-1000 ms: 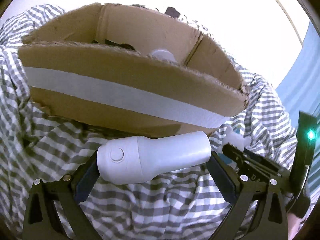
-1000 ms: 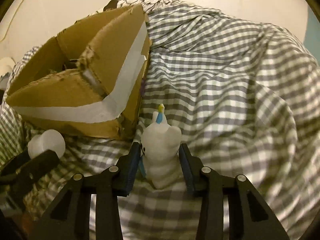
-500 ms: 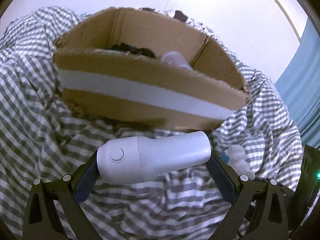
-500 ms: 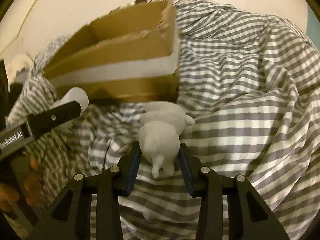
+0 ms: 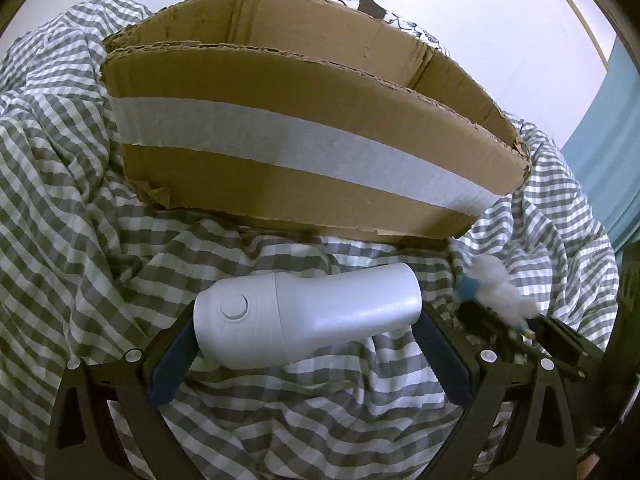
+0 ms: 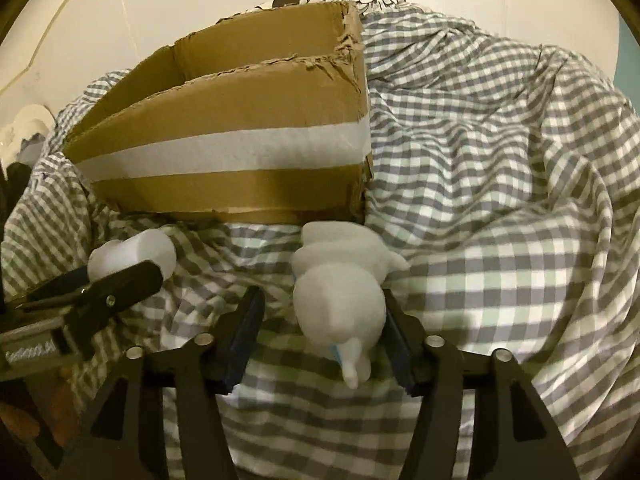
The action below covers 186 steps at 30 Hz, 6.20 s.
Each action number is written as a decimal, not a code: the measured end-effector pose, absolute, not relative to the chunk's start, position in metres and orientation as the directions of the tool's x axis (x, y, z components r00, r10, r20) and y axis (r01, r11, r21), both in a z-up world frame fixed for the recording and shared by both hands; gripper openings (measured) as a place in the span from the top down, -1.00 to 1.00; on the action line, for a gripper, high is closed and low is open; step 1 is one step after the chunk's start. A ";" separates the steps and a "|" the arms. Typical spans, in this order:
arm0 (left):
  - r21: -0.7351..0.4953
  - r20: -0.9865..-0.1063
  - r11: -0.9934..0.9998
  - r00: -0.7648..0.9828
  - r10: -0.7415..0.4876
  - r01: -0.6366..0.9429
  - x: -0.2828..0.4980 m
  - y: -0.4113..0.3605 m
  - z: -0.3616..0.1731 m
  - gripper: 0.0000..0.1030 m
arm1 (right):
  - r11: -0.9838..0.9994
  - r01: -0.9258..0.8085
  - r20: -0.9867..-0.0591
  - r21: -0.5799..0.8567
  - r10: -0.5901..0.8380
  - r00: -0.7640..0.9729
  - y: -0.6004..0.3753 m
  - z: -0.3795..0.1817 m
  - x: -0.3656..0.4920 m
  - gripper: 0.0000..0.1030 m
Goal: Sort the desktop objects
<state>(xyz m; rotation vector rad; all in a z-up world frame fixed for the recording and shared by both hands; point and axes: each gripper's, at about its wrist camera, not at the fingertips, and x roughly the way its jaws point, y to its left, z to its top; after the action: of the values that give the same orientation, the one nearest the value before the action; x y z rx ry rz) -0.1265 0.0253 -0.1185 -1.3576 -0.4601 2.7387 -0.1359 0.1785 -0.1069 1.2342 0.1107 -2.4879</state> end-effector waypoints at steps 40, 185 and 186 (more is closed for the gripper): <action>-0.254 -0.555 -0.964 -0.803 0.216 -0.083 -0.181 -0.049 0.072 -0.98 | -0.906 0.423 -0.585 0.026 -0.357 -0.728 0.101 0.077 -0.139 0.25; 0.052 -0.491 -0.990 -0.860 -0.140 0.131 -0.053 0.002 0.003 -1.00 | -0.986 0.165 -0.517 -0.027 -0.127 -0.846 0.171 0.010 -0.046 -0.99; 0.053 -0.491 -0.990 -0.860 -0.142 0.133 -0.053 0.003 0.003 -1.00 | -0.986 0.166 -0.520 -0.027 -0.128 -0.845 0.171 0.010 -0.046 -0.99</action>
<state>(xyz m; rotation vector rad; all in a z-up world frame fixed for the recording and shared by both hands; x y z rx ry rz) -0.0528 0.0027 0.0032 -0.8395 0.0279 3.1747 -0.0462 0.1710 0.0104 0.8027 0.1061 -2.8767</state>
